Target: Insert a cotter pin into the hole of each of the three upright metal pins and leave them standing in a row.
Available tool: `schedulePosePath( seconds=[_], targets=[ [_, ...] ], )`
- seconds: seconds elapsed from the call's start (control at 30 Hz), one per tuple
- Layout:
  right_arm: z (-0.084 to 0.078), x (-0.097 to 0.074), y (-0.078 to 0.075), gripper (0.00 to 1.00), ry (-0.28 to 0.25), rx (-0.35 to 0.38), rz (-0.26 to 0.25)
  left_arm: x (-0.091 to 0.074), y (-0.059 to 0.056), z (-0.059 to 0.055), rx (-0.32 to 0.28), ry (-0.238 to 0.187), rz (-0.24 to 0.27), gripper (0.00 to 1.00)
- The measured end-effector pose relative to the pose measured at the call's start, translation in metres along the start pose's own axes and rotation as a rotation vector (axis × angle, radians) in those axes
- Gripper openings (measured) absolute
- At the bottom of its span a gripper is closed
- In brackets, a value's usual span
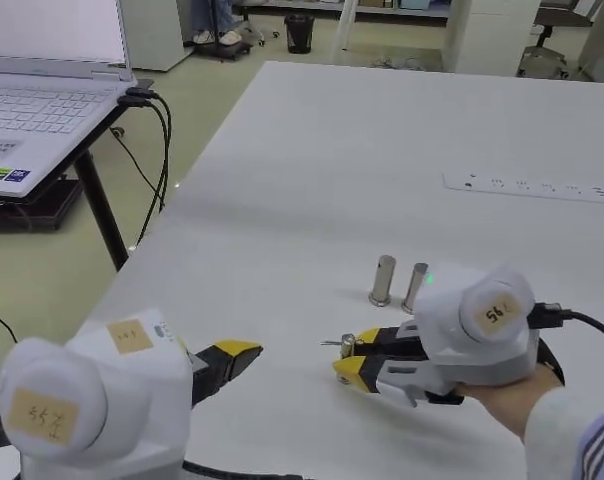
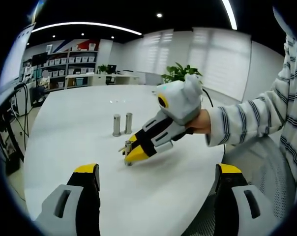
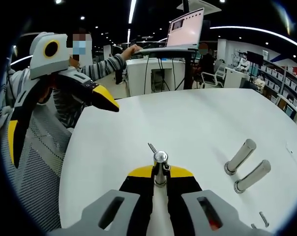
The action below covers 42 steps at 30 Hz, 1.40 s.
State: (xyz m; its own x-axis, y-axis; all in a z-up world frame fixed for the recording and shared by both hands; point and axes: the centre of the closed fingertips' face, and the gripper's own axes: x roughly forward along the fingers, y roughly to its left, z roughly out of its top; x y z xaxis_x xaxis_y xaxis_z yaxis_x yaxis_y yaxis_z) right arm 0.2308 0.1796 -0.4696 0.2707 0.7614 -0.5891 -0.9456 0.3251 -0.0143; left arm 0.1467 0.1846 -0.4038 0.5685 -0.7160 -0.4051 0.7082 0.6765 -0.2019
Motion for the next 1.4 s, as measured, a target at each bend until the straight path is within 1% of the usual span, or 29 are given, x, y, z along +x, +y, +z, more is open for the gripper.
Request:
schedulePosePath(
  seconds=[0.2, 0.3, 0.43, 0.47, 0.53, 0.6, 0.7, 0.8, 1.0, 1.13, 1.17, 1.2, 1.23, 1.27, 1.4],
  targets=[
    [-0.001, 0.0, -0.001, 0.04, 0.004, -0.002, -0.007, -0.001, 0.002, -0.001, -0.008, 0.0, 0.009, 0.97],
    [-0.002, 0.0, -0.002, 0.04, 0.006, -0.003, -0.012, -0.002, 0.004, 0.0, -0.021, -0.011, 0.019, 0.97],
    [-0.001, 0.0, -0.001, 0.04, 0.002, -0.009, -0.012, -0.002, 0.004, -0.001, -0.015, -0.007, 0.015, 0.97],
    [-0.001, 0.0, -0.001, 0.05, 0.004, -0.032, -0.013, -0.002, 0.004, -0.001, -0.013, -0.004, 0.015, 0.97],
    [0.0, -0.001, -0.002, 0.06, 0.003, -0.046, -0.022, -0.002, 0.003, -0.002, -0.014, 0.0, 0.013, 0.97],
    [0.001, -0.002, -0.001, 0.08, -0.003, -0.034, -0.02, -0.002, 0.003, -0.002, -0.017, -0.002, 0.012, 0.96],
    [0.001, -0.003, -0.001, 0.05, 0.001, -0.032, -0.023, -0.002, 0.004, -0.002, -0.018, -0.001, 0.011, 0.96],
    [0.001, -0.003, -0.001, 0.05, 0.002, -0.023, -0.027, -0.002, 0.003, -0.003, -0.019, 0.003, 0.011, 0.96],
    [0.0, -0.004, -0.001, 0.05, 0.008, -0.017, -0.037, -0.002, 0.004, -0.002, -0.023, -0.002, 0.018, 0.96],
    [0.0, -0.004, 0.0, 0.05, 0.005, -0.026, -0.052, -0.003, 0.005, -0.001, -0.026, -0.006, 0.019, 0.96],
    [0.0, -0.004, 0.0, 0.06, 0.003, -0.024, -0.053, -0.004, 0.005, -0.001, -0.025, -0.007, 0.02, 0.96],
    [0.001, -0.005, 0.002, 0.09, -0.003, -0.022, -0.055, -0.004, 0.005, 0.0, -0.027, -0.01, 0.02, 0.96],
    [0.001, -0.005, 0.002, 0.16, -0.005, -0.024, -0.058, -0.004, 0.005, 0.001, -0.031, -0.014, 0.02, 0.96],
    [0.003, -0.007, 0.003, 0.19, -0.01, -0.032, -0.069, -0.005, 0.005, 0.002, -0.033, -0.019, 0.018, 0.96],
    [0.005, -0.015, 0.003, 0.25, -0.011, -0.022, -0.086, -0.005, 0.005, 0.004, -0.037, -0.029, 0.015, 0.96]
  ],
)
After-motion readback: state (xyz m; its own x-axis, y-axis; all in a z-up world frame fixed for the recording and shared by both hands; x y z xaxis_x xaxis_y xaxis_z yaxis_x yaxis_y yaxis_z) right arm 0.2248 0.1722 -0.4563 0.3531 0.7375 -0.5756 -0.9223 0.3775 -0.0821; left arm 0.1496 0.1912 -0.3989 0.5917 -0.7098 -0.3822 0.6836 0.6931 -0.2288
